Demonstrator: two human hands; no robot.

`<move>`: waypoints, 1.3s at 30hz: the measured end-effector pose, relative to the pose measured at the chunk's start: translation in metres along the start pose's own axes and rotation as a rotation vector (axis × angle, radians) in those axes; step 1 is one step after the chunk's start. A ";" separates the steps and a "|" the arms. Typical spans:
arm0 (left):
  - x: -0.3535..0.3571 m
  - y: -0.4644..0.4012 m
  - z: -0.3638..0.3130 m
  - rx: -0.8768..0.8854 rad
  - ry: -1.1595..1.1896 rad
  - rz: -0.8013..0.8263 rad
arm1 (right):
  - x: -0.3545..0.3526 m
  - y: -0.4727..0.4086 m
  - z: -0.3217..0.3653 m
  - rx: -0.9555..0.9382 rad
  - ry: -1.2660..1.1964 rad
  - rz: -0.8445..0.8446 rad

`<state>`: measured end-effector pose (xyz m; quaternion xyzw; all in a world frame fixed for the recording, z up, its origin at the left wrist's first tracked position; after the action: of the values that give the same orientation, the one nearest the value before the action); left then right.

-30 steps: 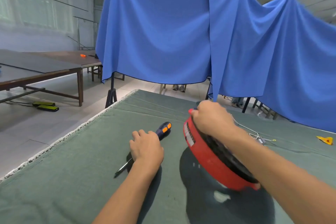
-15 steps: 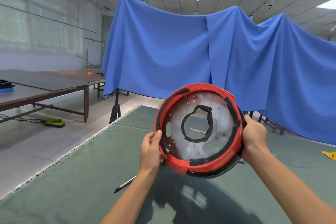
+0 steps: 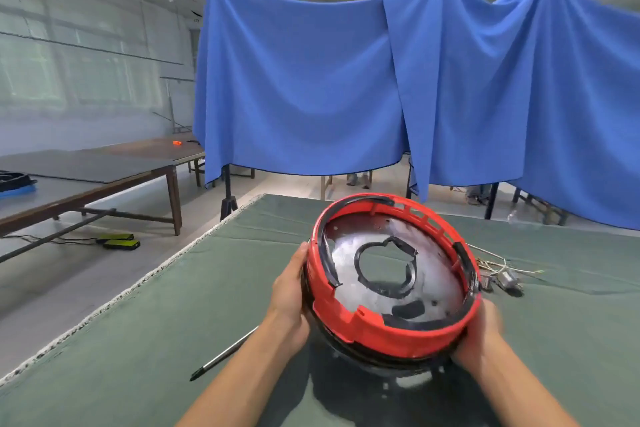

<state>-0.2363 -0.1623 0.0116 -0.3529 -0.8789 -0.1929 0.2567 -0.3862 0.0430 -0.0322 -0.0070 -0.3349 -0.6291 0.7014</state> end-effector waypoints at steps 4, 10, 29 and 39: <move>0.015 -0.015 0.021 -0.116 0.058 0.024 | -0.004 -0.016 -0.002 0.107 0.036 -0.054; 0.020 -0.028 0.040 -0.172 0.171 0.201 | -0.002 -0.034 -0.004 0.169 -0.021 -0.123; 0.044 0.020 -0.006 -0.050 0.361 0.311 | 0.050 0.016 -0.017 0.081 0.065 0.205; 0.021 0.020 -0.019 -0.276 0.451 0.345 | 0.051 0.020 0.006 0.207 0.172 0.385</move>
<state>-0.2284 -0.1480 0.0422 -0.4765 -0.6925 -0.3372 0.4239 -0.3715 0.0048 0.0052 0.0550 -0.3293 -0.4441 0.8315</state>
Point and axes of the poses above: each hand's wrist, its own y-axis away from the middle knuckle, its own x-axis out of the palm, z = x × y, the point moved 10 cm from there along -y, towards the middle knuckle, and after that the axes turned 2 degrees about -z, right-handed, at the moved point
